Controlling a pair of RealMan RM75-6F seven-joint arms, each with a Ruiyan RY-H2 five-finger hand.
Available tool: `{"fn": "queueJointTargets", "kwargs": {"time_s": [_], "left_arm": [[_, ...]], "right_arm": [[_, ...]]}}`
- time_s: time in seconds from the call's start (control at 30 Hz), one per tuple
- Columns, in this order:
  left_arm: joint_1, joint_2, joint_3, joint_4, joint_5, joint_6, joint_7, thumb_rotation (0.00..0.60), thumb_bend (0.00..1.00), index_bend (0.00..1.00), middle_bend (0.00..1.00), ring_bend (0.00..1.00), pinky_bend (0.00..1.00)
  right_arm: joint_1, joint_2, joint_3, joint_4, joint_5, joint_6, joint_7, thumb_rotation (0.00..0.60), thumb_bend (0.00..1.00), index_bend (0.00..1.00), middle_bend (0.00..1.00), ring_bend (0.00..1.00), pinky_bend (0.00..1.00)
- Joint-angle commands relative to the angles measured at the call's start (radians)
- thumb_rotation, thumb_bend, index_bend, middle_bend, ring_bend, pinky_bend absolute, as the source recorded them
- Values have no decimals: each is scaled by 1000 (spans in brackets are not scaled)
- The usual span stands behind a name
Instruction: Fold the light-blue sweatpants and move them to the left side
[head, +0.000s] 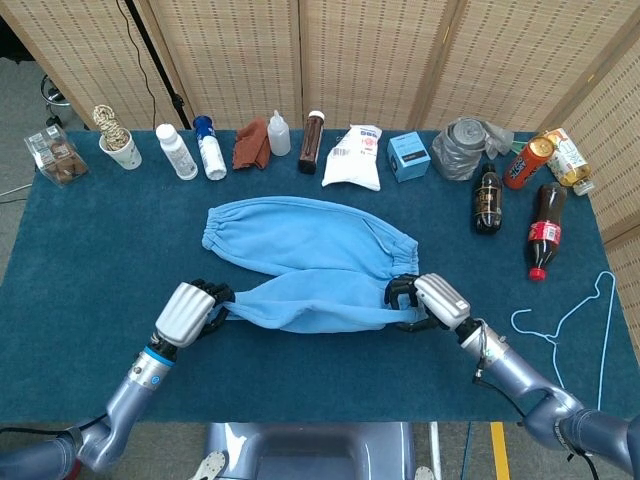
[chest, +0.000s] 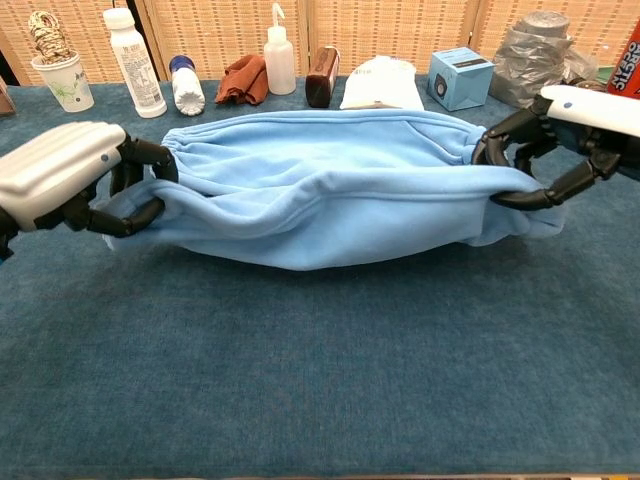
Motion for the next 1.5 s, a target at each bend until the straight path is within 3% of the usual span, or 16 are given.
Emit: {"fn": "queueJointTargets", "kwargs": {"time_s": [0.03,0.33,0.63,0.9,1.5], "left_arm": [[-39,61,-46,-76,-46,-64,66,600,531,711,577,647,606],[-103,113,-129,-144,-153,-164,156,600,531,760,608,666,591],[-177,83,-203,-80,-281,-261,212,600,518,794,618,661,533],[-252,44,-260,18,-399,-351,259,600,515,795,619,661,512],[-387,-77,-306,244,-543,-433,330,600,514,799,619,661,496]], "right_arm": [[31,17,33,-35,33,-44,-8,600,538,670,478,405,633],[94,44,113,-72,137,-171,-27,600,543,670,479,405,633],[151,37,184,-15,241,-291,-72,600,544,671,481,407,635],[196,10,222,101,301,-392,-54,600,544,671,481,407,635],[284,-121,255,383,327,-534,64,600,549,672,481,407,635]]}}
